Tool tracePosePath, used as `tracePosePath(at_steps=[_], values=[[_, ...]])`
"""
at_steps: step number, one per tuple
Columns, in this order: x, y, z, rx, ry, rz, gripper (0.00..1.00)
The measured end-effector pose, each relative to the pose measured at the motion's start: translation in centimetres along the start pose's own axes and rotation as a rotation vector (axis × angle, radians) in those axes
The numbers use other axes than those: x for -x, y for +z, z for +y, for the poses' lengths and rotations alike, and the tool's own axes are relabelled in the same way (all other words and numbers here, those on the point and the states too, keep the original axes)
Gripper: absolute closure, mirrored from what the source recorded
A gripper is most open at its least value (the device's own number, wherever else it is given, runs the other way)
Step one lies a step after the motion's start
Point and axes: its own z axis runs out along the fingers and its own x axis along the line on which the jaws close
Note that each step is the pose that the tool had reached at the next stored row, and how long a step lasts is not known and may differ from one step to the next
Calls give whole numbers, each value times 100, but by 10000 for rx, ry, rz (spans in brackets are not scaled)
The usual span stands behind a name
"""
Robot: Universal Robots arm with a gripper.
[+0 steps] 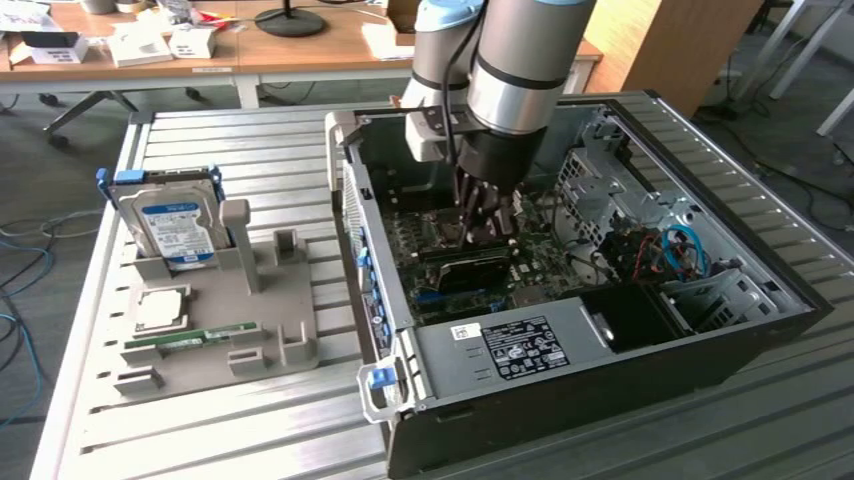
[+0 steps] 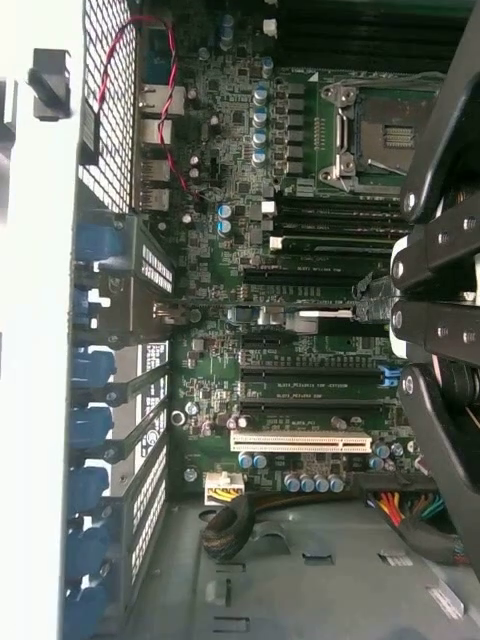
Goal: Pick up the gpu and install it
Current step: 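Press down on the gpu until it lock into place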
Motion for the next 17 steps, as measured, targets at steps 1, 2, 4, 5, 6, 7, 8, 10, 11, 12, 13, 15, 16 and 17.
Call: tracePosePath(at_steps=[1, 2, 4, 5, 6, 7, 8, 10, 11, 12, 13, 15, 16, 17], values=[[0, 14, 0, -1, 0, -1, 89], [0, 28, 0, -1, 0, -1, 89], [-1, 54, 1, -1, 1, -1, 89], [-1, 65, 2, 0, 0, -1, 89], [-1, 71, 2, -1, 0, 0, 89], [-1, 71, 2, 0, 0, 1, 89], [-1, 71, 2, 1, 0, 2, 89], [13, 74, 9, -2, 3, -2, 89], [24, 75, 13, -1, 1, -1, 89], [33, 76, 18, -1, 1, 0, 89], [42, 78, 26, -1, 1, 0, 89], [47, 84, 42, -1, 0, 0, 89], [48, 92, 48, -1, 1, 0, 89], [48, 105, 51, 0, 1, 0, 89]])
